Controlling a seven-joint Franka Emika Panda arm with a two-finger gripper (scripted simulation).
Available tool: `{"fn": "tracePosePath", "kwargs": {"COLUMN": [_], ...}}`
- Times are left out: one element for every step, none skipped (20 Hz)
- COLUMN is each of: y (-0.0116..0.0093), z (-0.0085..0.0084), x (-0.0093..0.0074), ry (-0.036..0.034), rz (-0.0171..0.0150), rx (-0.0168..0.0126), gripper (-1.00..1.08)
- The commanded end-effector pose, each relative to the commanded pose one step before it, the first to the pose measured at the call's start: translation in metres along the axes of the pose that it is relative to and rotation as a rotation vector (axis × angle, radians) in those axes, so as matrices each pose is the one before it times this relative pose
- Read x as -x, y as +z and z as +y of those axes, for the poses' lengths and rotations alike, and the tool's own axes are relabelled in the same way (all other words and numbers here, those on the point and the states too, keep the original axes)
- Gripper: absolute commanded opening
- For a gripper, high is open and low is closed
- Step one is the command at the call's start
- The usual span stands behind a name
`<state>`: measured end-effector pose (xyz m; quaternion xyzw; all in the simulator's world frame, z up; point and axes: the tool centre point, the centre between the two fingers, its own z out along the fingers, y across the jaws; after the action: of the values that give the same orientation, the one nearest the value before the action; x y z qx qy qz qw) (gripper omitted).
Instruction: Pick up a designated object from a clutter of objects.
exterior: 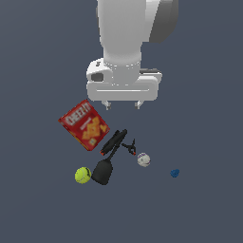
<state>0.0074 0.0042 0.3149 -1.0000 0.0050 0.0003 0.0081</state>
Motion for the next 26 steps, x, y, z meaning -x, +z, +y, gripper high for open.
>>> {"fn": "tracePosePath", "kwargs": {"y": [0.0,0.00001,0.00006,0.00008,0.00012,0.00015,0.00018,0.00016,0.00012,0.00009,0.00005,0.0,-0.00002,-0.00002,0.00017,0.00036,0.00053,0.00068,0.00084,0.00101,0.00118,0.00133,0.00148,0.00167,0.00185,0.00206], "z": [0.00001,-0.00052,-0.00145,-0.00237,-0.00325,-0.00409,-0.00479,-0.0042,-0.00319,-0.0022,-0.00118,-0.00025,0.00081,0.00074,-0.00013,-0.00065,-0.00065,-0.0008,-0.00095,-0.00107,-0.00125,-0.0014,-0.0016,-0.00186,-0.00206,-0.00229], "x": [0.0,-0.00006,-0.00019,-0.0003,-0.00042,-0.00055,-0.00065,-0.0006,-0.00048,-0.00034,-0.00019,-0.00003,0.00012,0.0001,-0.00027,-0.00059,-0.00084,-0.00107,-0.0013,-0.00153,-0.00175,-0.00193,-0.00211,-0.00233,-0.00251,-0.00271], "ry": [0.0,-0.00153,-0.00437,-0.00709,-0.00972,-0.01225,-0.01431,-0.01256,-0.00955,-0.00658,-0.00355,-0.00068,0.00236,0.00237,0.00098,0.0012,0.00239,0.00331,0.00423,0.00521,0.00606,0.00676,0.00734,0.00808,0.00884,0.00974], "rz": [0.0,0.00023,0.00064,0.00104,0.00143,0.0018,0.00211,0.00185,0.00141,0.00097,0.00052,0.0001,-0.00035,-0.00034,-0.00002,0.00003,-0.00001,-0.00006,-0.0001,-0.00013,-0.00016,-0.00017,-0.00018,-0.00018,-0.00019,-0.00021], "rx": [0.0,-0.00005,-0.00019,-0.00032,-0.00044,-0.00056,-0.00067,-0.0006,-0.00046,-0.00032,-0.00018,-0.00003,0.00012,0.00012,0.00003,0.00002,0.00005,0.00008,0.00011,0.00014,0.00017,0.00019,0.0002,0.00022,0.00024,0.00027], "gripper": [1.0,1.0,1.0,1.0,1.0,1.0,1.0,1.0,1.0,1.0,1.0,1.0,1.0,1.0,1.0,1.0,1.0,1.0,1.0,1.0,1.0,1.0,1.0,1.0,1.0,1.0]}}
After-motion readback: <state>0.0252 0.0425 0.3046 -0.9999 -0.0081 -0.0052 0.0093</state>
